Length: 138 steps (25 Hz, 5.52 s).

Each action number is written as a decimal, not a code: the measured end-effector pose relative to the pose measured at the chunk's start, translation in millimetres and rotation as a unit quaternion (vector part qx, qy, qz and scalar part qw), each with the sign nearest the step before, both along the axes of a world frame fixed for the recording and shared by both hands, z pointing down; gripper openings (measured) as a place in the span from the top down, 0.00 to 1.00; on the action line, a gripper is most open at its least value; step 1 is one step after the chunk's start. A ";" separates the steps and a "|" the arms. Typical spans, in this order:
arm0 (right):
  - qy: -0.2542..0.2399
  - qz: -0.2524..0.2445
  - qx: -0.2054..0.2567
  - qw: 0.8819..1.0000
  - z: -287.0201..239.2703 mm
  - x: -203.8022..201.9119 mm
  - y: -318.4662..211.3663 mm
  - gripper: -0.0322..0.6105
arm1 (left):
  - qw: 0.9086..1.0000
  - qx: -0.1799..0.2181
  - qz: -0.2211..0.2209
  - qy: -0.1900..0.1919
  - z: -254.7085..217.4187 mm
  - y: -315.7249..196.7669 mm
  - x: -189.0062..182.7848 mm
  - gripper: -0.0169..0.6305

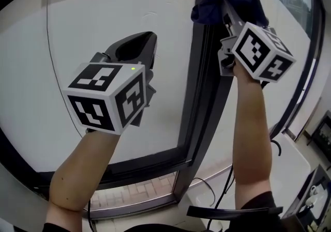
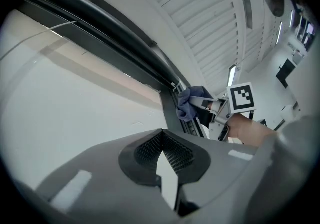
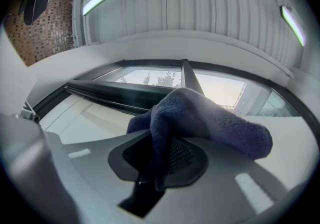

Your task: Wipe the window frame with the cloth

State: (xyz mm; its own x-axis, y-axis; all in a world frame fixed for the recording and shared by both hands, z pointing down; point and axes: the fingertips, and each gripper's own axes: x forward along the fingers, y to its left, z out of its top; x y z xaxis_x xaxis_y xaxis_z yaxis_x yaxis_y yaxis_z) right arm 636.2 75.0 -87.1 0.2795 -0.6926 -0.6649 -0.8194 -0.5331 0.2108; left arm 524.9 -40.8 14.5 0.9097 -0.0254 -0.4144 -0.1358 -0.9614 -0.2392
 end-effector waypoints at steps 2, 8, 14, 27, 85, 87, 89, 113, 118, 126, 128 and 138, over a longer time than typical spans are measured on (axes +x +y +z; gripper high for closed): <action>-0.004 -0.004 0.005 1.000 4.0 1.7 -1.0 0.85 | 1.000 0.015 0.000 0.003 8.0 5.2 -3.7 0.98; -0.013 -0.007 0.014 1.000 16.5 2.4 0.2 0.85 | 1.000 0.018 0.011 -0.002 30.9 10.1 -6.1 0.98; -0.023 -0.012 0.003 1.000 37.3 3.5 -1.3 0.85 | 1.000 0.011 0.020 -0.013 51.1 12.7 -2.1 0.98; -0.038 -0.002 0.005 0.999 80.2 5.8 0.0 0.85 | 0.999 0.003 0.027 -0.030 92.3 20.8 -0.8 0.98; -0.183 -0.007 -0.046 0.982 357.3 21.9 4.6 0.85 | 0.975 -0.080 0.068 -0.196 341.0 25.9 47.4 0.98; -0.190 -0.009 -0.053 0.980 368.0 22.4 4.2 0.85 | 0.973 -0.085 0.066 -0.203 350.8 24.8 48.5 0.98; -0.195 -0.011 -0.062 0.979 379.0 23.1 3.4 0.85 | 0.973 -0.084 0.066 -0.204 356.8 24.7 49.3 0.98; -0.262 -0.008 -0.155 0.953 523.5 29.1 -0.8 0.85 | 0.957 -0.098 0.047 -0.268 444.2 35.6 53.1 0.98; -0.285 -0.008 -0.179 0.942 556.0 30.7 -2.4 0.85 | 0.953 -0.103 0.042 -0.282 461.3 39.2 53.6 0.98; -0.301 0.004 -0.238 0.923 598.2 30.4 -5.6 0.85 | 0.949 -0.118 0.027 -0.290 476.0 41.5 55.3 0.98; -0.299 0.007 -0.257 0.919 607.0 29.8 -6.5 0.85 | 0.948 -0.117 0.025 -0.295 481.2 44.5 56.0 0.98; -0.286 -0.012 -0.306 0.908 631.4 29.1 -10.0 0.84 | 0.940 -0.136 -0.007 -0.312 507.3 47.9 54.5 0.98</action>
